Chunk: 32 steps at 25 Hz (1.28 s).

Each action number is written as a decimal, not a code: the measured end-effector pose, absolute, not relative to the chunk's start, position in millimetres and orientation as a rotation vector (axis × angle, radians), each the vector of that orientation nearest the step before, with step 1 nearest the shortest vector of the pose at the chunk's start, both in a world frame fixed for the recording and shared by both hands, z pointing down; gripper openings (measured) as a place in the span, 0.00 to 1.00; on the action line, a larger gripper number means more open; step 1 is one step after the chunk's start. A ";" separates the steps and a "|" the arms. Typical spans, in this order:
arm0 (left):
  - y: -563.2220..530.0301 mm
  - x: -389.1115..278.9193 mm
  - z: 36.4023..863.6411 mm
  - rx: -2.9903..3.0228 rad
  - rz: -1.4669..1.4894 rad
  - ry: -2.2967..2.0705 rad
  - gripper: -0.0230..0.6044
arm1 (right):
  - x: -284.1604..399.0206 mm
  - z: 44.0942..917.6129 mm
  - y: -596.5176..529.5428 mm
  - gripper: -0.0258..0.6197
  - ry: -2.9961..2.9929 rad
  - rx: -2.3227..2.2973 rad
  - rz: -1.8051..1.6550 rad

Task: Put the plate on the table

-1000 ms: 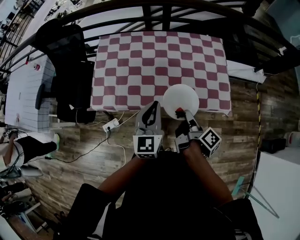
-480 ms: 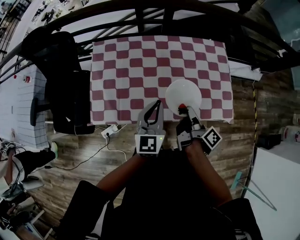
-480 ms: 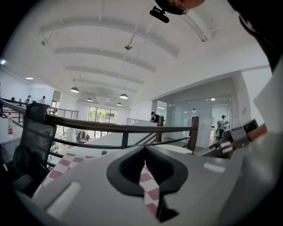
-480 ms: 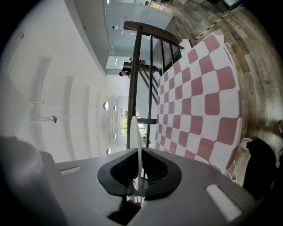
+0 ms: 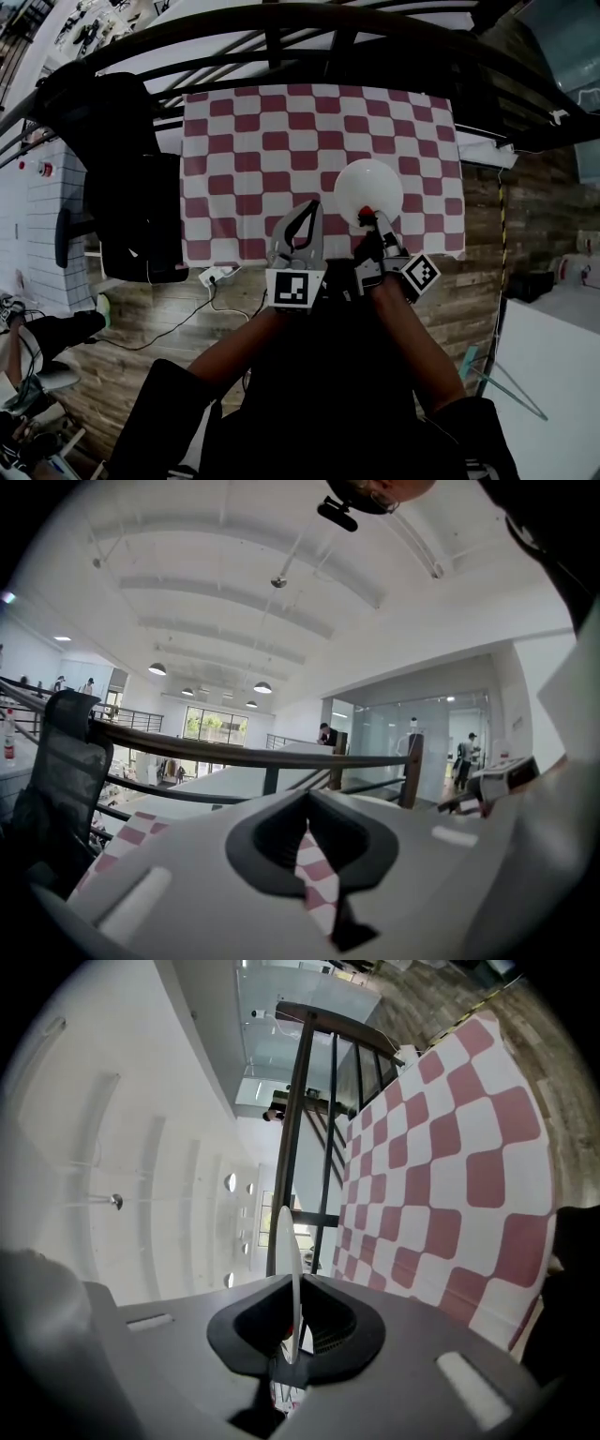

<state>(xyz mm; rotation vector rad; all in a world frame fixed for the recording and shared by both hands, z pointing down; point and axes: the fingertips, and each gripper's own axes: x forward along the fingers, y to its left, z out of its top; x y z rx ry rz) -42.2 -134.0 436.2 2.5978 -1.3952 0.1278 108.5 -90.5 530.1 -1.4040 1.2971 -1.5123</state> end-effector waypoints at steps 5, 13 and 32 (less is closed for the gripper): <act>-147.0 -49.2 448.1 2.569 0.156 -1.431 0.05 | 105.4 549.4 -114.8 0.07 1.300 -1.399 -1.563; -170.7 -54.8 455.8 2.534 0.187 -1.499 0.05 | 96.8 593.9 -158.5 0.07 1.383 -1.353 -1.622; -214.5 -37.2 485.0 2.452 0.309 -1.526 0.05 | 97.6 687.6 -222.8 0.07 1.468 -1.262 -1.726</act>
